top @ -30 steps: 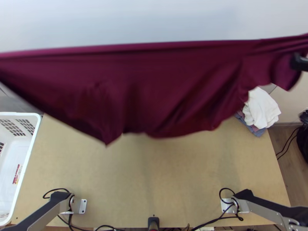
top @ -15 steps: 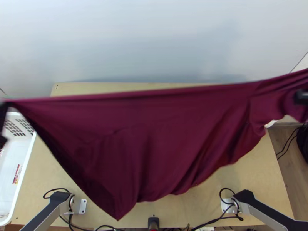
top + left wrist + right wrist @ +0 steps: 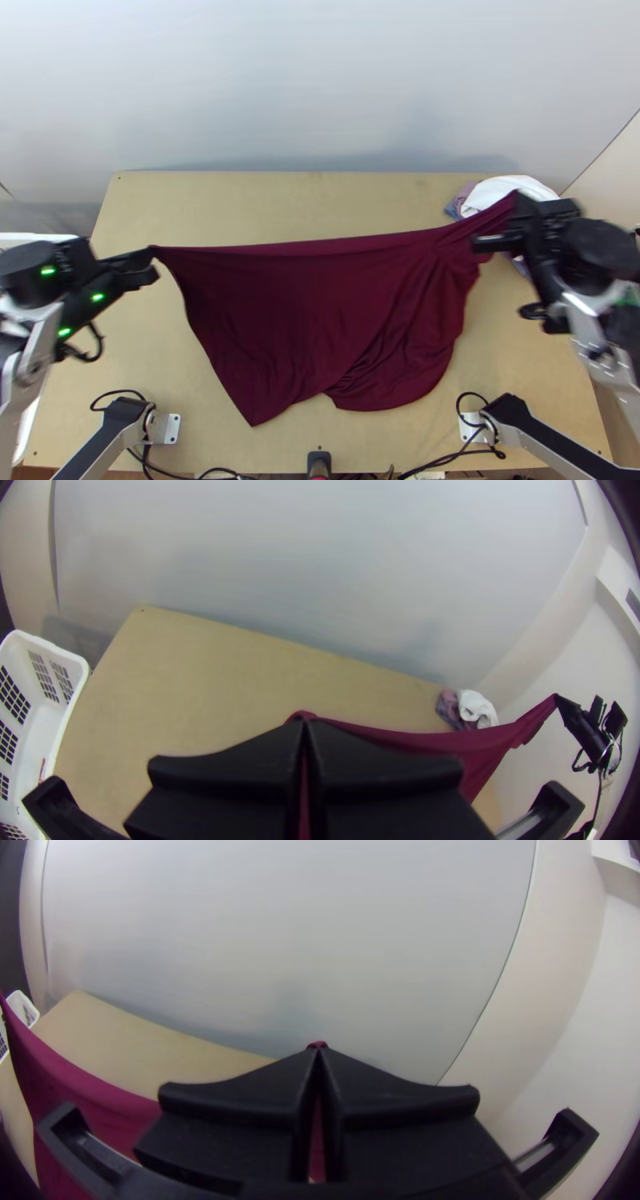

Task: Fold the t-shirt

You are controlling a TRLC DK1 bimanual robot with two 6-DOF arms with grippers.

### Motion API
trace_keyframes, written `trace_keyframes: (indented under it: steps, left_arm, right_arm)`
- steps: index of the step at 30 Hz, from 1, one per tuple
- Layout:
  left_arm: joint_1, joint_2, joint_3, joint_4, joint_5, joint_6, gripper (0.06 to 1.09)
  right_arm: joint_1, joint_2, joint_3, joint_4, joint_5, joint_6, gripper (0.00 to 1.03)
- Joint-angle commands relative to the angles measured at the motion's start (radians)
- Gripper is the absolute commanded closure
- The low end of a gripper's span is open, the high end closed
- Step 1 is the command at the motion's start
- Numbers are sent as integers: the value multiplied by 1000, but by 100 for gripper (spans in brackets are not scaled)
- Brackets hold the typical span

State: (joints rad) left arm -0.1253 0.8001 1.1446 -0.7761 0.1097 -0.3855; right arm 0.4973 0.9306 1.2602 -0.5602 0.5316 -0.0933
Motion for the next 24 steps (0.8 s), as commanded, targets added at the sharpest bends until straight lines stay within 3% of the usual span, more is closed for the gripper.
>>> trace_keyframes:
  steps: [1, 6, 11, 16, 17, 21, 24]
  left_arm:
    - [-20, 51, -283, 239, -70, -3, 105]
    - [-46, 209, -361, 433, -111, -6, 105]
    - [-73, 410, -348, 621, -154, -6, 104]
    - [-66, 597, -250, 684, -169, -10, 102]
    - [-63, 625, -240, 698, -176, -12, 93]
    - [-50, 703, -190, 679, -180, -21, 38]
    - [-51, 708, -143, 571, -168, -53, 18]
  right_arm:
    - [-77, 56, -214, 152, -58, 47, 100]
    - [-154, 183, -231, 220, -90, 124, 100]
    - [-169, 292, -240, 290, -91, 142, 100]
    - [-171, 376, -245, 330, -91, 172, 100]
    - [-172, 389, -245, 335, -91, 173, 100]
    - [-172, 416, -248, 344, -91, 173, 100]
    - [-172, 430, -239, 347, -91, 172, 100]
